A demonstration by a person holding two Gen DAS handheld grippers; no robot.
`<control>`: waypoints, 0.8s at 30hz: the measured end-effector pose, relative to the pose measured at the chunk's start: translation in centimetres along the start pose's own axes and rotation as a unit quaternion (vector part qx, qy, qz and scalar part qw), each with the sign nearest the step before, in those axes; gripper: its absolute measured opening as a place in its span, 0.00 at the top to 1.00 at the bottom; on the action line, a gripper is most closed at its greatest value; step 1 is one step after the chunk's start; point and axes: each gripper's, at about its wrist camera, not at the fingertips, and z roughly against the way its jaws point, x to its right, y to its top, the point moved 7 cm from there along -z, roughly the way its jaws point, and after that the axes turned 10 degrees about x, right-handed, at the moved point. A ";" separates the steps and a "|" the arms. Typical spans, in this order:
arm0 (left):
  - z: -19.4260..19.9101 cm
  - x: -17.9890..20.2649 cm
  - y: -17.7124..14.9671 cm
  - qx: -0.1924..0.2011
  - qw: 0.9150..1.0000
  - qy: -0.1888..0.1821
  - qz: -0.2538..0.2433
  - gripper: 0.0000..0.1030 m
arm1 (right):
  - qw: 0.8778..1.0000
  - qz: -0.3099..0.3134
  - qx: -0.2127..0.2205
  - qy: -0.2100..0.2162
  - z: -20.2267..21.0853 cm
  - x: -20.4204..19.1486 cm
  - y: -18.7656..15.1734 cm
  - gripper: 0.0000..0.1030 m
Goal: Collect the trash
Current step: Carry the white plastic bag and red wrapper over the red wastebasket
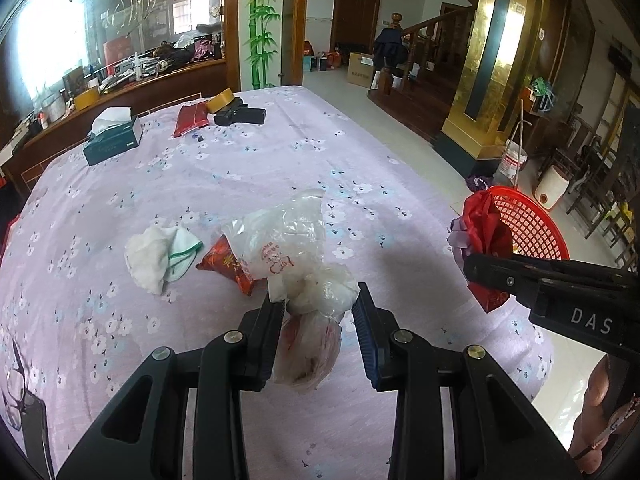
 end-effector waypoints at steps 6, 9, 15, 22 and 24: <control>-0.3 0.6 0.2 -0.001 1.000 0.005 -0.006 0.68 | 1.000 -0.005 0.006 0.000 0.5 0.5 0.2 0.65; -0.4 0.7 0.3 -0.001 1.000 0.005 -0.008 0.68 | 1.000 -0.007 0.007 -0.001 0.6 0.7 0.3 0.65; -0.6 1.2 0.4 -0.001 1.000 0.002 -0.012 0.68 | 1.000 -0.010 0.010 -0.003 1.0 1.3 0.3 0.65; -1.0 2.1 0.4 -0.004 1.000 -0.003 -0.018 0.68 | 1.000 -0.016 0.012 -0.008 1.5 2.1 0.3 0.65; -1.2 2.2 0.5 -0.004 1.000 -0.004 -0.020 0.68 | 1.000 -0.019 0.012 -0.009 1.6 2.4 0.3 0.65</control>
